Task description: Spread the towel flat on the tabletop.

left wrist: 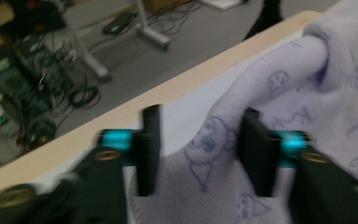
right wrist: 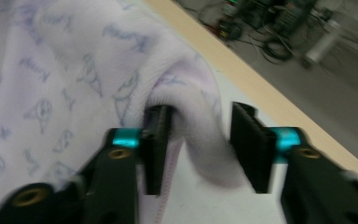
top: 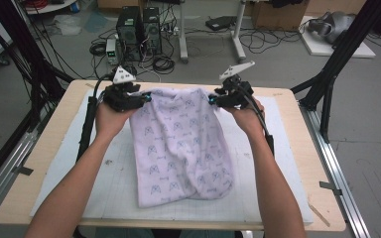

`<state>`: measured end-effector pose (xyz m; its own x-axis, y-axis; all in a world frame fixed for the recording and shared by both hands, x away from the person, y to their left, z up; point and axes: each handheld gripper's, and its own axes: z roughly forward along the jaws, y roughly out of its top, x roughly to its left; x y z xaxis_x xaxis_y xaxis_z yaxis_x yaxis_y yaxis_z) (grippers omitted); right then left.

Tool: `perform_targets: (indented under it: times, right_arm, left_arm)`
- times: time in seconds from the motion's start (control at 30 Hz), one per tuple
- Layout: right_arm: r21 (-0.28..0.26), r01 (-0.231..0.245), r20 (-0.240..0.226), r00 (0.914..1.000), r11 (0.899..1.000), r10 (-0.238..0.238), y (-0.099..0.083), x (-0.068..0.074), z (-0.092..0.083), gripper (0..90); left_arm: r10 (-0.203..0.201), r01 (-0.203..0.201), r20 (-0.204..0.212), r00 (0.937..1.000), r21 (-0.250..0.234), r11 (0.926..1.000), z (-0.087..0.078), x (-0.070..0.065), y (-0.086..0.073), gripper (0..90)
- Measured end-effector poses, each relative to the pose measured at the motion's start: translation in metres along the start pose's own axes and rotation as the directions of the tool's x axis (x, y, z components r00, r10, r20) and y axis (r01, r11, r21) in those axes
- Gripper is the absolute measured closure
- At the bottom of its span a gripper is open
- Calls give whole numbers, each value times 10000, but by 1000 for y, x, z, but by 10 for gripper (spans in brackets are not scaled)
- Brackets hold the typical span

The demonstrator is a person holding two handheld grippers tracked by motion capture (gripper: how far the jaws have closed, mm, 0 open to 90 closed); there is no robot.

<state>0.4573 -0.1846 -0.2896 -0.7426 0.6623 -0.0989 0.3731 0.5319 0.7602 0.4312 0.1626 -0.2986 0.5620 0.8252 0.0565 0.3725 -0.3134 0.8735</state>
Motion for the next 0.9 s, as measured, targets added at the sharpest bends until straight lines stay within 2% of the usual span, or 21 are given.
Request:
perform_targets:
  times: [0.03,0.1,0.17,0.23,0.27,0.33,0.47,0.53,0.57,0.7,0.77,0.8,0.87,0.9]
  right_arm:
    - [65,-161,-134,9998,9998,162,-1,-1,4,552]
    - [183,-48,-253,9997,9998,52,-9,1,10,540]
    - [396,-45,-672,9977,9992,72,-20,6,14,535]
    - [331,-26,-951,9955,9994,58,-33,12,15,534]
    - [361,-120,-1177,9929,9993,162,-40,15,15,533]
    - [595,70,-1423,9898,9982,15,-51,24,13,526]
    - [297,287,-1912,9813,9991,-225,-76,43,2,530]
    - [106,273,-2154,9762,9996,-244,-88,52,-4,530]
    - [56,357,-2201,9749,9993,-336,-93,57,-7,530]
    - [3,489,-2517,9666,9988,-473,-116,76,-16,521]
    - [-27,405,-2642,9636,9992,-397,-130,84,-20,519]
    - [12,408,-2799,9593,9992,-388,-138,88,-21,510]
    - [-42,345,-2951,9548,9994,-342,-147,94,-23,505]
    - [-39,354,-3073,9510,9994,-349,-152,98,-24,500]
  left_arm:
    - [90,-92,92,9999,171,9998,1,1,-3,437]
    - [223,-232,241,9995,362,9991,2,2,-15,434]
    - [147,-169,408,9991,546,9984,1,2,-30,438]
    - [67,-135,794,9968,851,9963,0,0,-46,431]
    - [147,-230,870,9961,958,9951,-1,-3,-54,431]
    - [148,-290,1231,9923,1144,9930,-4,-9,-70,430]
    - [214,-455,1716,9849,1375,9895,-12,-21,-96,426]
    - [170,-468,2075,9781,1397,9891,-17,-27,-106,411]
    - [227,-554,2159,9761,1468,9876,-19,-31,-110,412]
    - [367,-844,2703,9621,1672,9823,-33,-46,-126,390]
    - [362,-849,3011,9529,1505,9850,-41,-51,-133,381]
    - [328,-831,3062,9514,1527,9848,-43,-53,-136,382]
    - [361,-916,3436,9384,1466,9849,-48,-59,-144,381]
    - [435,-1044,3538,9343,1548,9824,-49,-62,-148,384]
